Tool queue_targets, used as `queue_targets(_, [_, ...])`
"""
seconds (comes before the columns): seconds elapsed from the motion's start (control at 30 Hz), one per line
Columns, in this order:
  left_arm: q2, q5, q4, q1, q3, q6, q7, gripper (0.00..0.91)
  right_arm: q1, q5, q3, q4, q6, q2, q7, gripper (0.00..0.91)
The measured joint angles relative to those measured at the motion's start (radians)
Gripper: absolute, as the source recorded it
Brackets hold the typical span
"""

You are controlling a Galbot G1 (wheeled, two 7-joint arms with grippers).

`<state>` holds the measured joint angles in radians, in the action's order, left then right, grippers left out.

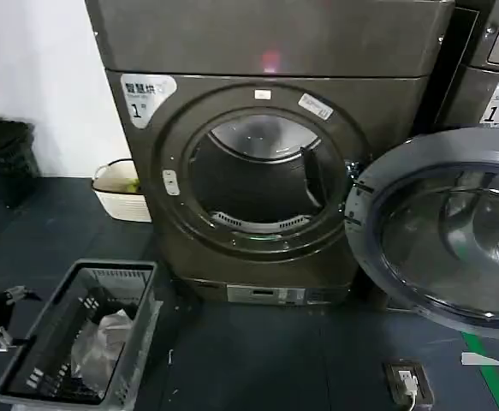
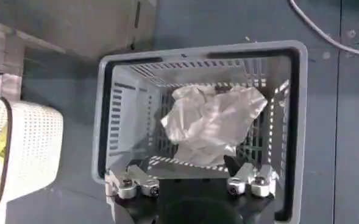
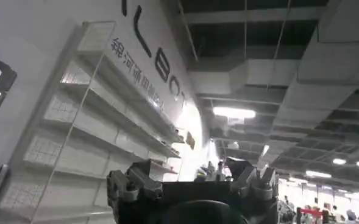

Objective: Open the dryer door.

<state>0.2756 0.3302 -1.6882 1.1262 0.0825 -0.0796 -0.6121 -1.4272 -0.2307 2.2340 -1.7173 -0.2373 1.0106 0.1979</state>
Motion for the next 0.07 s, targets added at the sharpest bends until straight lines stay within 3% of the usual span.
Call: queue_targets(0.07, [0.0, 0.0, 0.001, -0.001, 0.0, 0.0, 0.001, 0.907, 0.002, 0.0, -0.001, 0.0, 0.0, 0.001, 0.001, 0.907])
